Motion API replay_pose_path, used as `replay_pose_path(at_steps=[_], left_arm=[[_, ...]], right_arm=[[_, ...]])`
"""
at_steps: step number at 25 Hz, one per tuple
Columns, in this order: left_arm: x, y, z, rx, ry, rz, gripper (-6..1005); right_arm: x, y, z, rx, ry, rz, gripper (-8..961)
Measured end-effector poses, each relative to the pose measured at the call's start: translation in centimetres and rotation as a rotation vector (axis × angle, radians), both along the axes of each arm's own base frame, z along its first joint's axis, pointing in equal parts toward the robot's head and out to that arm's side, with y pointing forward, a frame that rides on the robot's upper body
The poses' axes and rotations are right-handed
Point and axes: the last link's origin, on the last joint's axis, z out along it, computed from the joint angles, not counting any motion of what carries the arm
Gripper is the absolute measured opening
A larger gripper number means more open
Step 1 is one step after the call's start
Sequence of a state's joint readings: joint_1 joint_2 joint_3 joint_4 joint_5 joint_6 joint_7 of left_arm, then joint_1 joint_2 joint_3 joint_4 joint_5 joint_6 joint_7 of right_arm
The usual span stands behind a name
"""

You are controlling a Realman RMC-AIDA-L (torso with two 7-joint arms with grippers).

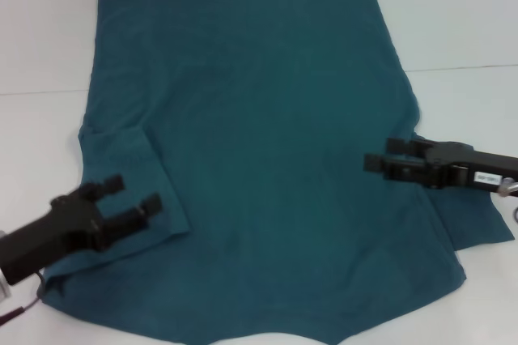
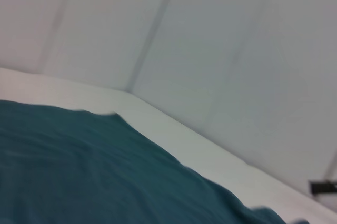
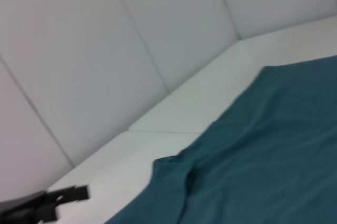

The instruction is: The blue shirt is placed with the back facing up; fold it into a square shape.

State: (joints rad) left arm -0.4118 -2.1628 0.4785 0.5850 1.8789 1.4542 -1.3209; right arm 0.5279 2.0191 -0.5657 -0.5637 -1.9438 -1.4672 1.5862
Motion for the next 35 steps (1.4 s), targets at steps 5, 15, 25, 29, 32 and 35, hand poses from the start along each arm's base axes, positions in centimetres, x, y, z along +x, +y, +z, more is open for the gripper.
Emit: replay_pose_path(at_steps=[5, 15, 25, 29, 32, 35], left_arm=[[1.0, -1.0, -1.2, -0.064, 0.055, -0.126, 937], [2.4, -1.6, -2.5, -0.134, 0.102, -0.270, 938], [2.8, -1.5, -2.8, -0.164, 0.080, -0.264, 937], [3.1, -1.3, -2.8, -0.183, 0.061, -0.246, 936], [3.1, -1.3, -2.8, -0.191, 0.057, -0.240, 936], [3.1, -1.3, -2.8, -0.195, 0.053, -0.236, 935]], right_arm=[[1.9, -0.6, 1.7, 0.034, 0.001, -0.091, 914], [5.8, -3.2, 3.1, 0.129, 0.023, -0.241, 915], [7.9, -4.1, 3.5, 0.253, 0.016, -0.343, 915], [8.8, -3.8, 3.5, 0.292, -0.025, -0.389, 912], [9.2, -3.7, 3.6, 0.307, -0.042, -0.405, 914], [9.5, -3.7, 3.6, 0.311, -0.048, -0.421, 915]])
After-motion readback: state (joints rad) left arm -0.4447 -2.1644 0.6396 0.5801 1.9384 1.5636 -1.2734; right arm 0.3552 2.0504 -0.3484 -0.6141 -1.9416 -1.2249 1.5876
